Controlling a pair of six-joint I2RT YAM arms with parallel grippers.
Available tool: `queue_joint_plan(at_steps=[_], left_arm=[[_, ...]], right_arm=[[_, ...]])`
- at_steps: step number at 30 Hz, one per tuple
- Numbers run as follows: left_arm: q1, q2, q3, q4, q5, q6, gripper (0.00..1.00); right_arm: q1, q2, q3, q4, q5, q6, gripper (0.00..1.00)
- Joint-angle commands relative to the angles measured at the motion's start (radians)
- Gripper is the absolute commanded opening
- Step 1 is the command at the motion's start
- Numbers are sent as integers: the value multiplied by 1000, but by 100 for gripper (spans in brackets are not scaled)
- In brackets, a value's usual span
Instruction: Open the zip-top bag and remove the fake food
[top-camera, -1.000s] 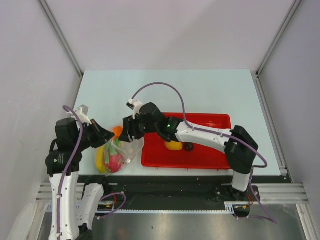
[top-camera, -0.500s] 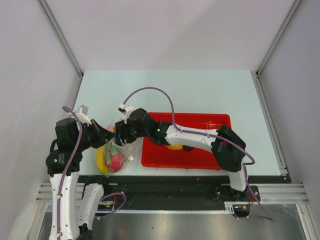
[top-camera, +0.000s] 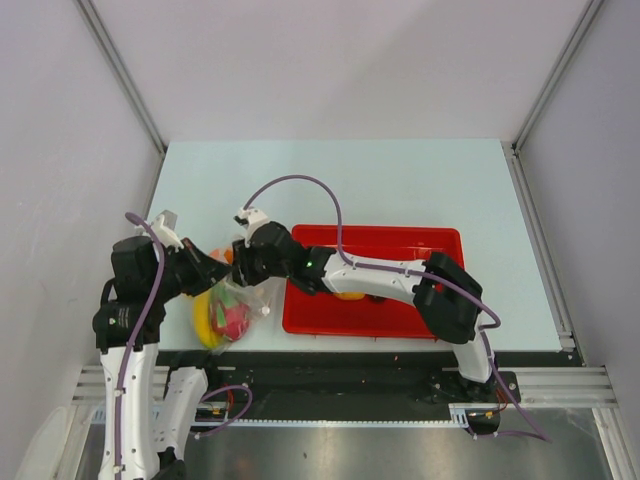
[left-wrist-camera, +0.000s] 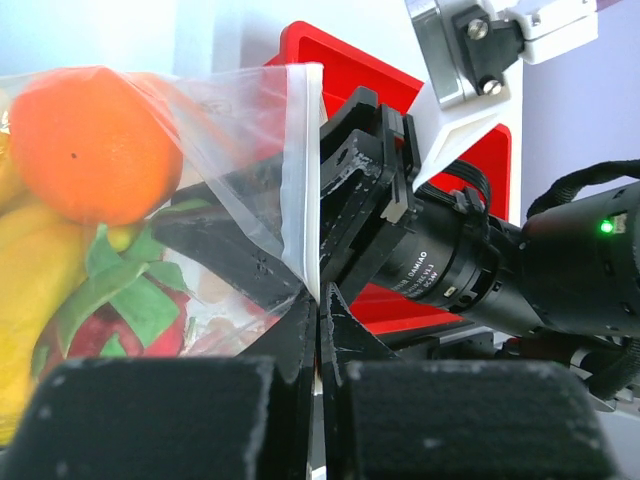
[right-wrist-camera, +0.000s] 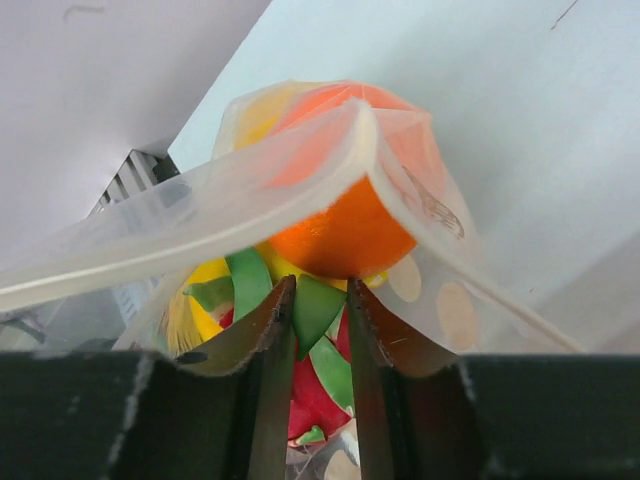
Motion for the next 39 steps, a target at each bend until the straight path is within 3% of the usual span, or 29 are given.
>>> queue_joint_plan(at_steps=[1,7,15,25,29,39], left_arm=[[4,-16,13,43,33,-12,0],[3,-27,9,16,-43,-14,0],[3,-44,55,-27,-212,-26,0],[3,-64,84,-64,-304,-35,0],[4,-79,73,-70,-301,-35,0],[4,-157,4,-102,-283,-66,0]], right_arm=[[7,-8,66,9,66,-51,24],[7,-65,79,-66,16,-99,0],[10,-164,93,-97,-62,-136,0],[36,-203,216,-148,-81,-169,0],[22,-240,219,-145,-44,-142,0],[-13,-169,423,-169,-89,44,0]])
